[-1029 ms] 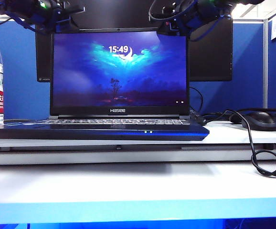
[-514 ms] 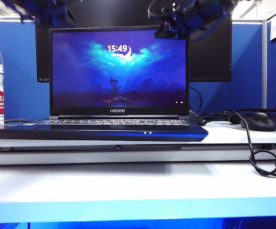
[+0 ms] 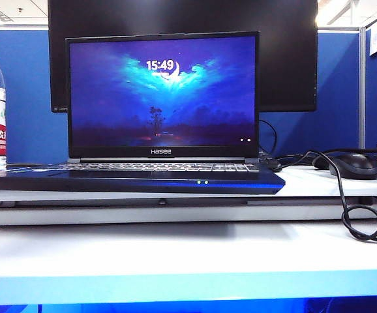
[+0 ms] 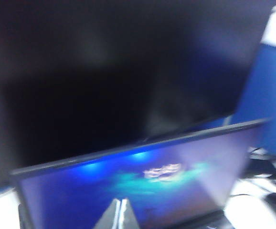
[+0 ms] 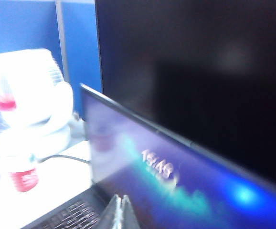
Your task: Open the lid of the black laptop.
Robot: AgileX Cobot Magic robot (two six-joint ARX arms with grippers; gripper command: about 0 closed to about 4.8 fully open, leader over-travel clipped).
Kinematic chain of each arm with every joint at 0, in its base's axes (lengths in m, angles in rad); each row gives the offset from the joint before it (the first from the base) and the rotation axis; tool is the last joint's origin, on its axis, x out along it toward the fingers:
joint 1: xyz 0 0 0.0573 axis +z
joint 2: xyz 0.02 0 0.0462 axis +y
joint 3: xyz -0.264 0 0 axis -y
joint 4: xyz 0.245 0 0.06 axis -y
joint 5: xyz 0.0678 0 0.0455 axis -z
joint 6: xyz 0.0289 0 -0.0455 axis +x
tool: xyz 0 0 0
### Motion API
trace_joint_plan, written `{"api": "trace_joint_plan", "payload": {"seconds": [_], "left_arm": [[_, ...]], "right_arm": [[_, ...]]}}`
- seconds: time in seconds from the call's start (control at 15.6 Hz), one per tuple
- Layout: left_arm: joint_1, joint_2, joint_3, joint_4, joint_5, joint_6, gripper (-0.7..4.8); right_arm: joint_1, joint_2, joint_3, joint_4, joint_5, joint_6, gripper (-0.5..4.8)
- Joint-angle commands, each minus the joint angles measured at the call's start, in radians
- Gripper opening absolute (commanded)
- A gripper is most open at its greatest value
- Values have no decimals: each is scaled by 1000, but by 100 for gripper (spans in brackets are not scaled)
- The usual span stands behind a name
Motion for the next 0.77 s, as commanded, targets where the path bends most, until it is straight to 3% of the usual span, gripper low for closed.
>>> {"api": "trace_joint_plan", "payload": {"seconds": [0.06, 0.19, 0.32, 0.58, 0.77], "left_arm": [[-2, -248, -47, -145, -1, -19, 21], [-2, -449, -142, -176, -22, -77, 21], [-2, -675, -296, -100, 49, -206, 21], [-2, -937, -570, -47, 84, -328, 21], [-2, -1039, -710, -33, 115, -382, 21]], "right_arm": [[142, -282, -136, -92, 208, 21, -7], [255, -460, -217, -113, 338, 20, -7], [361, -655, -318, -113, 431, 21, -6], [440, -893, -470, -184, 517, 68, -7], [443, -1016, -535, -264, 515, 98, -6]]}}
